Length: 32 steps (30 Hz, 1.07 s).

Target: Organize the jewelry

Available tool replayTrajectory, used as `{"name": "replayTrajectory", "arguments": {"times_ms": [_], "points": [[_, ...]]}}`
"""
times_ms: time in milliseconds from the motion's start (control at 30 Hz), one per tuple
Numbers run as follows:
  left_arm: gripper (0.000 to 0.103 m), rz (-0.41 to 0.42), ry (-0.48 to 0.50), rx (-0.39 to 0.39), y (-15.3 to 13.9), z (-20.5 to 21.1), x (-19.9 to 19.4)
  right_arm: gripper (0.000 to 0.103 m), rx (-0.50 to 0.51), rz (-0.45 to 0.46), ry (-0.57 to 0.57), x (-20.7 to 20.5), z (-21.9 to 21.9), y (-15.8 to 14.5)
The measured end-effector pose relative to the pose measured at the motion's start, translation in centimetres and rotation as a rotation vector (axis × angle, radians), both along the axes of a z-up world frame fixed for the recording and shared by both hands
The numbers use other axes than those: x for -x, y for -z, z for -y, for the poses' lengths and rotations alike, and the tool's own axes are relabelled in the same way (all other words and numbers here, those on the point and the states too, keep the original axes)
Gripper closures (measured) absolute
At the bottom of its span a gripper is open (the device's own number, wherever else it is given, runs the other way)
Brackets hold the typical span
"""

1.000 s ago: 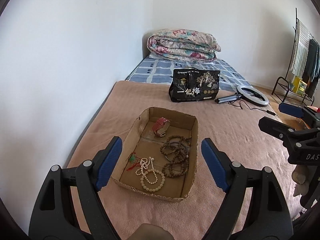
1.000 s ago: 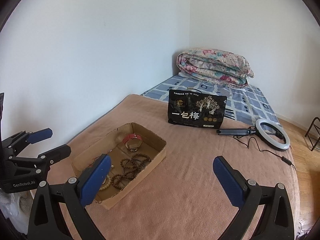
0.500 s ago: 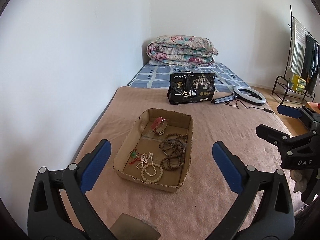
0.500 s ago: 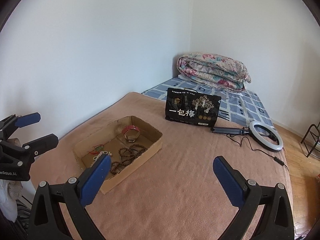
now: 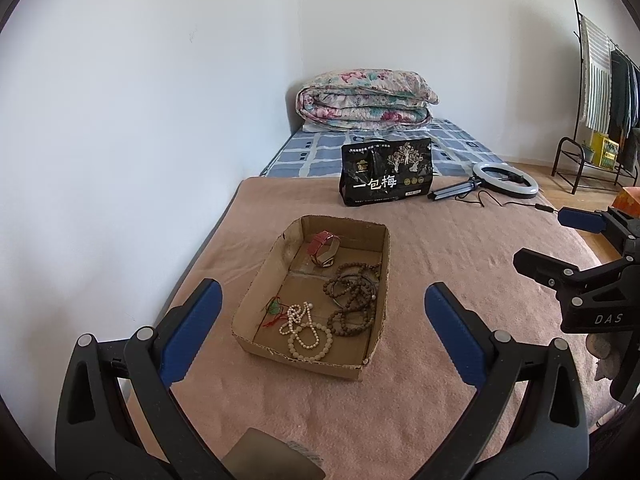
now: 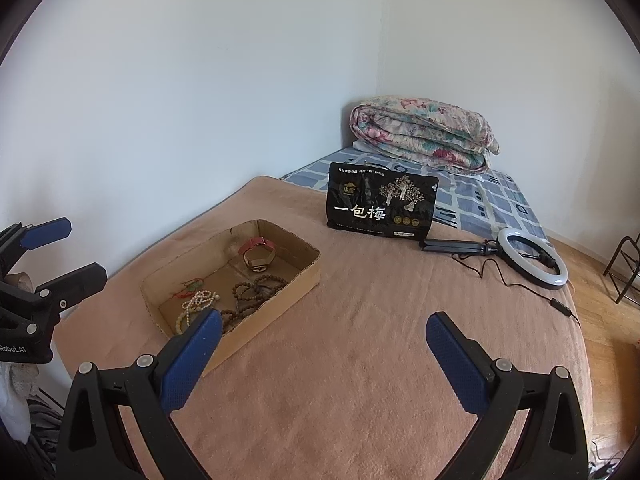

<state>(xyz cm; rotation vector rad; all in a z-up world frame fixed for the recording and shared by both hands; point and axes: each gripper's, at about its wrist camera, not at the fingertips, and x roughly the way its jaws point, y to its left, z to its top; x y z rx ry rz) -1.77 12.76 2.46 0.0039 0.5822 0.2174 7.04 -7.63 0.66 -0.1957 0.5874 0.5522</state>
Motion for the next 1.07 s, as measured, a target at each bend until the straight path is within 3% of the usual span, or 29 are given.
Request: {"name": "replayTrajectory", "arguments": {"times_ms": [867, 1067], "points": [[0.0, -0.06, 0.017, 0.009, 1.5, 0.5, -1.0, 0.0, 0.041, -0.006, 0.021, 0.5, 1.9, 1.2], [0.0, -0.026, -0.003, -0.032, 1.5, 0.7, -0.8, 0.0, 0.05, -0.004, 0.051, 0.1, 2.6, 1.7]]}}
